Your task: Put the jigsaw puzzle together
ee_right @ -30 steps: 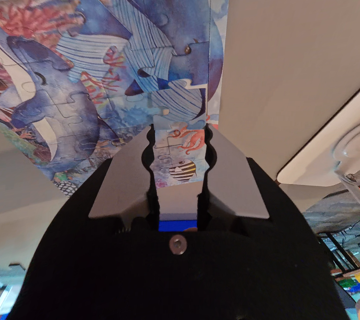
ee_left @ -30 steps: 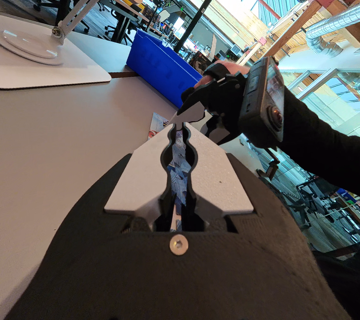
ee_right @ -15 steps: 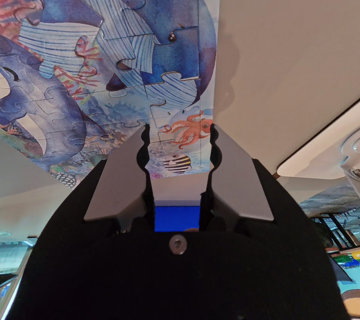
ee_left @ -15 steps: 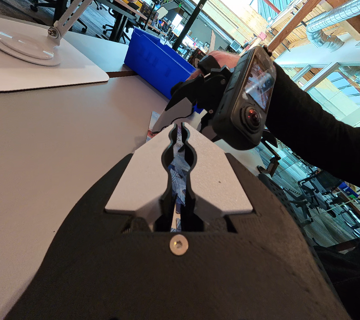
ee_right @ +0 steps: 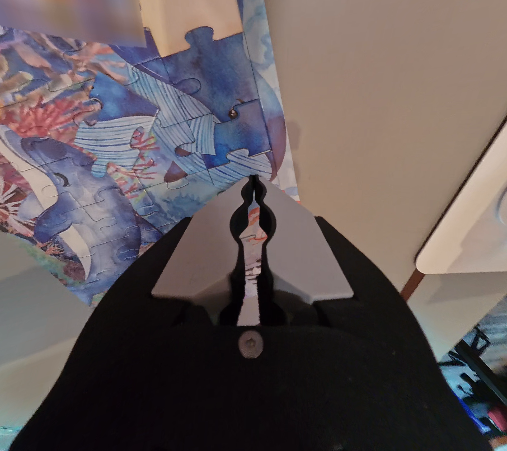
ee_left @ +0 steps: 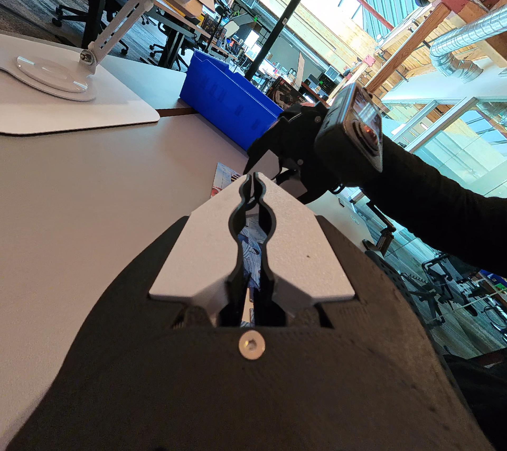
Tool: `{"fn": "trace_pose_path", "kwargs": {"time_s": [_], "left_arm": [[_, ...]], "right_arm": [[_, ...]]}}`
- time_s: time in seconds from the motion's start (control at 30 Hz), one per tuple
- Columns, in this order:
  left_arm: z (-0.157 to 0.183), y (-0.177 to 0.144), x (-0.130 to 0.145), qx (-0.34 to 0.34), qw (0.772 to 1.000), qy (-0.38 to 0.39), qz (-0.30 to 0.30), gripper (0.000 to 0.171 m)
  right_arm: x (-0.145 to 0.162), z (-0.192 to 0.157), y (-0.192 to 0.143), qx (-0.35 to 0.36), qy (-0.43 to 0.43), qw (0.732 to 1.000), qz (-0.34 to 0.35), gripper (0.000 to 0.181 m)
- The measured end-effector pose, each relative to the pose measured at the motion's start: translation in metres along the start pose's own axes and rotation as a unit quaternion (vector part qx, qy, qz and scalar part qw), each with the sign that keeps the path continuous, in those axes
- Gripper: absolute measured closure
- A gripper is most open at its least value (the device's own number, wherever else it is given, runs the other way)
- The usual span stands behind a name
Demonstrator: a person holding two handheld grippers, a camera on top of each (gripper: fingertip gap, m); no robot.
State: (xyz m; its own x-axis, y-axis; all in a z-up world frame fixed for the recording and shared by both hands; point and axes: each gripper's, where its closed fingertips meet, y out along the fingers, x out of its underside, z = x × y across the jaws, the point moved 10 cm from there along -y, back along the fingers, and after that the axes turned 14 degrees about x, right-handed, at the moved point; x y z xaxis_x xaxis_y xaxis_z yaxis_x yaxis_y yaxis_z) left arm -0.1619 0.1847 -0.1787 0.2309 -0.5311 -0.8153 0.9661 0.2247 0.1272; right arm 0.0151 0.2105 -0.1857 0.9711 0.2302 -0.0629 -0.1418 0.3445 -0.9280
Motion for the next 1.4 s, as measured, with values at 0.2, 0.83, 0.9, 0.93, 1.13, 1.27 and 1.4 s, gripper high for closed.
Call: {"fn": "trace_pose_path", "kwargs": {"time_s": [0.2, 0.83, 0.9, 0.93, 1.13, 1.27, 1.4], "left_arm": [[-0.001, -0.001, 0.0, -0.001, 1.0, -0.001, 0.001, 0.171], [0.001, -0.009, -0.006, -0.006, 1.0, 0.005, 0.019, 0.171], [0.0, -0.011, -0.007, -0.009, 1.0, 0.003, 0.026, 0.171], [-0.001, -0.012, -0.007, -0.009, 1.0, 0.001, 0.029, 0.171], [0.002, -0.01, -0.007, -0.007, 1.0, 0.004, 0.027, 0.171], [0.003, -0.011, -0.009, -0.007, 0.999, 0.005, 0.031, 0.171], [0.005, -0.01, -0.009, -0.005, 0.999, 0.006, 0.031, 0.171]], "right_arm": [[-0.005, 0.0, 0.001, 0.009, 0.004, 1.0, 0.007, 0.181], [-0.005, -0.004, -0.019, 0.018, 0.071, 0.996, 0.04, 0.163], [-0.007, -0.018, -0.03, 0.001, 0.073, 0.996, 0.057, 0.144], [-0.008, -0.026, -0.034, -0.005, 0.068, 0.995, 0.069, 0.141], [-0.012, -0.069, -0.034, -0.047, 0.103, 0.991, 0.071, 0.134], [-0.01, -0.082, -0.026, -0.046, 0.16, 0.984, 0.063, 0.147], [-0.007, -0.084, -0.026, -0.04, 0.194, 0.978, 0.071, 0.148]]}}
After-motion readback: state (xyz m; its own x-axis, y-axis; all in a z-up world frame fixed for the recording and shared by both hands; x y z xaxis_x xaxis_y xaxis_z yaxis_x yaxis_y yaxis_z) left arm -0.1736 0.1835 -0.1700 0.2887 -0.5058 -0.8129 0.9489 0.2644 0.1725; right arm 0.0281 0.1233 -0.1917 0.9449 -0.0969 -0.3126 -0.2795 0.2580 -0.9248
